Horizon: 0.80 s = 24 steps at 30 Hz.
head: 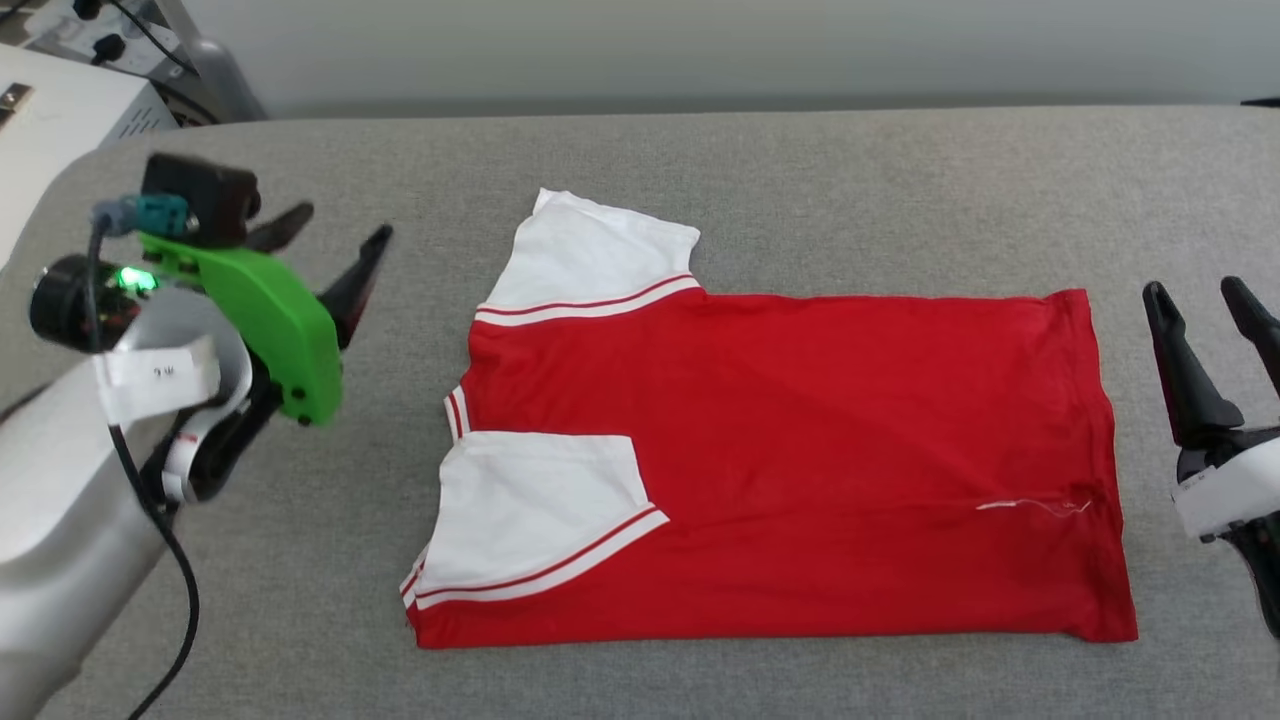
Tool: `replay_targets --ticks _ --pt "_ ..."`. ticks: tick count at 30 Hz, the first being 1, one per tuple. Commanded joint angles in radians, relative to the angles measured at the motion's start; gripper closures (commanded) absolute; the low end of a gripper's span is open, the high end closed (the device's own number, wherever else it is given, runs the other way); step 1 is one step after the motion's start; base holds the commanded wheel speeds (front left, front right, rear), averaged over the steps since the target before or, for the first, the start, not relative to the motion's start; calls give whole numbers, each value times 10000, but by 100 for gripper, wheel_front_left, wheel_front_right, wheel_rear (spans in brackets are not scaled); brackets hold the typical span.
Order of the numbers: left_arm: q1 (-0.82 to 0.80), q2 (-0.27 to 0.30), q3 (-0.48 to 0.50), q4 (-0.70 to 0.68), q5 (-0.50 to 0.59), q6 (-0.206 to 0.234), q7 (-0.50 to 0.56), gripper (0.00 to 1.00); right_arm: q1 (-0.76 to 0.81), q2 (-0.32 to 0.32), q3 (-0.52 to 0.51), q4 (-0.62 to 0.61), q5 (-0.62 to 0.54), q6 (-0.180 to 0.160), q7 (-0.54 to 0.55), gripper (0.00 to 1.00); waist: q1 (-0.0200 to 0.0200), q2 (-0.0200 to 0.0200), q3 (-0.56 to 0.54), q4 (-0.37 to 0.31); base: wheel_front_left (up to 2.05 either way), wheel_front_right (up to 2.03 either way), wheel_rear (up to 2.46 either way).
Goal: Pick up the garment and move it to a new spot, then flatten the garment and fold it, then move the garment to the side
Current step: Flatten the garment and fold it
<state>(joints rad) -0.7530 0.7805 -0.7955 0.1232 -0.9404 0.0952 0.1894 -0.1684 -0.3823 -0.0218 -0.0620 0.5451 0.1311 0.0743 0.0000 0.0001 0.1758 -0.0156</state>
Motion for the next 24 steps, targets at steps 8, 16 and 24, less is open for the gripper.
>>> replay_targets --ticks 8,16,24 --pt "-2637 -1008 140 1395 977 -313 -200 0 -188 1162 -137 -951 -1073 -4 -1460 0 0 -1 1754 -876 0 0 0" --pt "-4982 -1815 -451 3718 692 -1408 2469 0 -612 1422 187 -1159 -1402 -4 -1679 0 0 -1 3134 -1434 0 0 0" --pt "-6300 -2357 -960 5378 -148 -1987 5553 0 -1255 1315 453 -853 -1283 -4 -1816 0 0 -1 4069 -1817 0 0 0"
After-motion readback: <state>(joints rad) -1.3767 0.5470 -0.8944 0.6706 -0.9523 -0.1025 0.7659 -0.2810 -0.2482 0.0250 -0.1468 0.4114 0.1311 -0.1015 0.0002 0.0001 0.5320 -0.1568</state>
